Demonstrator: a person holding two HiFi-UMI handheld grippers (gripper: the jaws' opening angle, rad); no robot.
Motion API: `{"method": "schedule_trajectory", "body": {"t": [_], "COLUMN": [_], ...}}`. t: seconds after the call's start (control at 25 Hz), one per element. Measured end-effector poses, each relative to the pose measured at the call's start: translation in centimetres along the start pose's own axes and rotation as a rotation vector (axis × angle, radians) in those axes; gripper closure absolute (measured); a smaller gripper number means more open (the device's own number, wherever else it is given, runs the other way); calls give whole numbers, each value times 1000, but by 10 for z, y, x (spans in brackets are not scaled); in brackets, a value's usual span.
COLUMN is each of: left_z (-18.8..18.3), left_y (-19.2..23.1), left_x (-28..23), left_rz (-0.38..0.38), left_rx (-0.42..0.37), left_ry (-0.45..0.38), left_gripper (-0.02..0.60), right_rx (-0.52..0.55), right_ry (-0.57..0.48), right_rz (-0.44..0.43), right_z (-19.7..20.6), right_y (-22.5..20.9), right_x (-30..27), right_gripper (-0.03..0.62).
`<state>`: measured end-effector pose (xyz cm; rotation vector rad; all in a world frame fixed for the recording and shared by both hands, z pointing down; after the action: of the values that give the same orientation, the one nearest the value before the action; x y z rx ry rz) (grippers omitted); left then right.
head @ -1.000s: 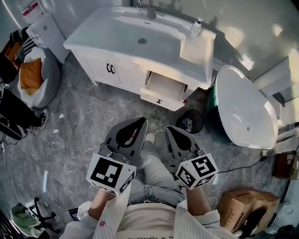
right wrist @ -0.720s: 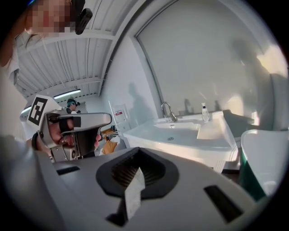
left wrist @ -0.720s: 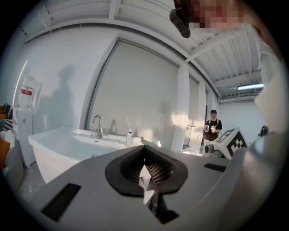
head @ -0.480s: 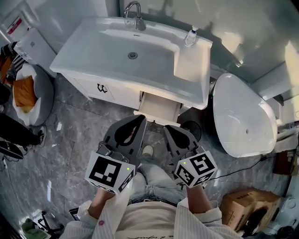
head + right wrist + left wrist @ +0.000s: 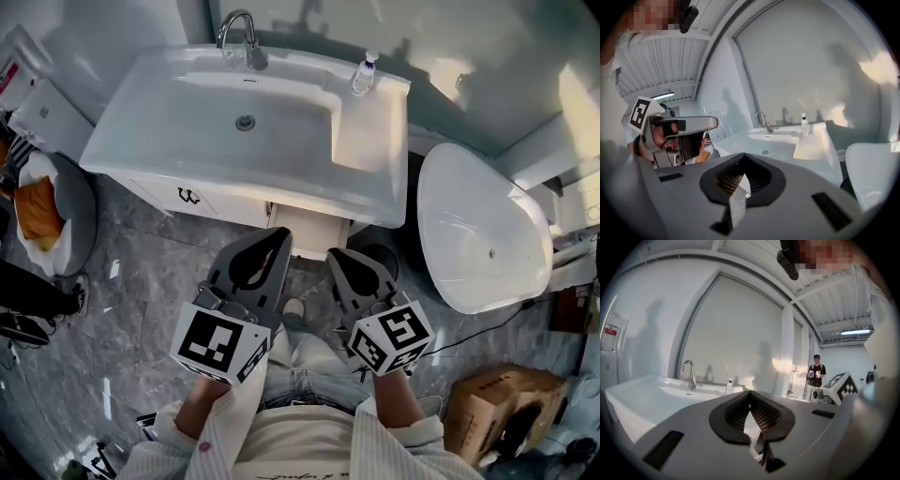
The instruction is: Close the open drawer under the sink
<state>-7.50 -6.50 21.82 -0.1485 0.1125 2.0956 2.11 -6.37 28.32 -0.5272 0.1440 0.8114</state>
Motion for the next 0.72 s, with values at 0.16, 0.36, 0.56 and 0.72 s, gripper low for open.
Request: {"method": "schedule_trajectory", "body": {"t": [0.16,0.36,0.56,0.72], "left_z": [-5,-7,-6,6], "left_y": [3,5,10,12], "left_x": [-14,-32,-43,-51], "left_rz": [45,100,122,138], "left_rx": [-13,-21,-21,-8], "left_ry": [-7,-6,1,20], "left_gripper": [565,565,565,565], "right_rx": [-14,-37,-66,-76], "right_ry": [-8,-29,-47,-43], "right_rz": [32,71,110,132], "right_z": [-3,-9,-11,-8], "right_y": [-7,-13,-23,-32], "right_x": [-5,-9,-12,-16], "right_gripper": [585,585,585,585]}}
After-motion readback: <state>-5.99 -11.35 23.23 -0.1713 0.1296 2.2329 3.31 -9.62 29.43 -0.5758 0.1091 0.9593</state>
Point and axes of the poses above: the fingertips, and each gripper's own axes: x backward along the fingers, y to its left, z out of its underside, the point moved 2 cm from there along x, backward along the fingers, and after that the axes turned 9 degrees about -x, right-handed, at the moved point
